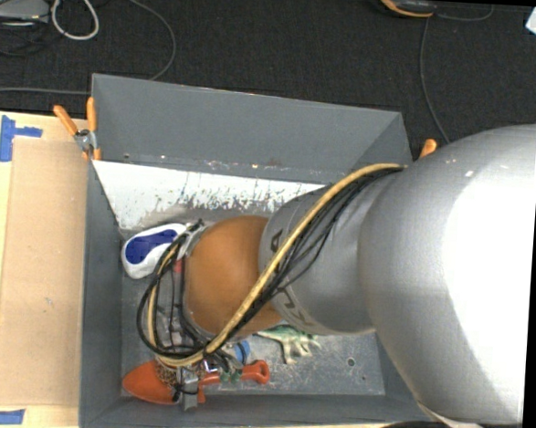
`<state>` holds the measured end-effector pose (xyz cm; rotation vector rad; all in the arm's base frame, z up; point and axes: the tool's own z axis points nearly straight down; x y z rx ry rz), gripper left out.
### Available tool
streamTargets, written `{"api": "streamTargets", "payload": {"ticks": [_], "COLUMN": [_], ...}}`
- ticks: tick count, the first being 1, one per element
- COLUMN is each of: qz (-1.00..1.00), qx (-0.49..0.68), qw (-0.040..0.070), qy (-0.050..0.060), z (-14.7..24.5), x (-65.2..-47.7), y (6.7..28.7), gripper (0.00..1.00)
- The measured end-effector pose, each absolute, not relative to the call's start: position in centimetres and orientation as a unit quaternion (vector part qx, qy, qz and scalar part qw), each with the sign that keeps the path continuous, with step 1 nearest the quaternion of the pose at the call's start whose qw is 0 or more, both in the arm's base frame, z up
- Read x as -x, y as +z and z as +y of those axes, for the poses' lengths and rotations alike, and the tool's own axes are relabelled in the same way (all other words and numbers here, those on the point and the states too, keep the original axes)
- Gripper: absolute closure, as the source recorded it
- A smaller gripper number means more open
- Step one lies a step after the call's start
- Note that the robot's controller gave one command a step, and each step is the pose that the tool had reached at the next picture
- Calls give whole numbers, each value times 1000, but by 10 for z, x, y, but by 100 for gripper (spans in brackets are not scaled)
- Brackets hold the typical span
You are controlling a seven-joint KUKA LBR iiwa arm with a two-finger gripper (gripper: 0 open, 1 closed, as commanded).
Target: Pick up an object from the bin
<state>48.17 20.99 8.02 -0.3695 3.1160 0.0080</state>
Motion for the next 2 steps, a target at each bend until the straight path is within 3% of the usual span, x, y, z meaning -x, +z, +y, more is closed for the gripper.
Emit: {"api": "streamTargets", "payload": {"ticks": [1,2], "qz": [995,999], "qx": [100,51], "qw": [5,17], "qy": [4,11], "z": [211,196], "x": [-484,-484], "y": [84,77], "gripper": [0,0]}}
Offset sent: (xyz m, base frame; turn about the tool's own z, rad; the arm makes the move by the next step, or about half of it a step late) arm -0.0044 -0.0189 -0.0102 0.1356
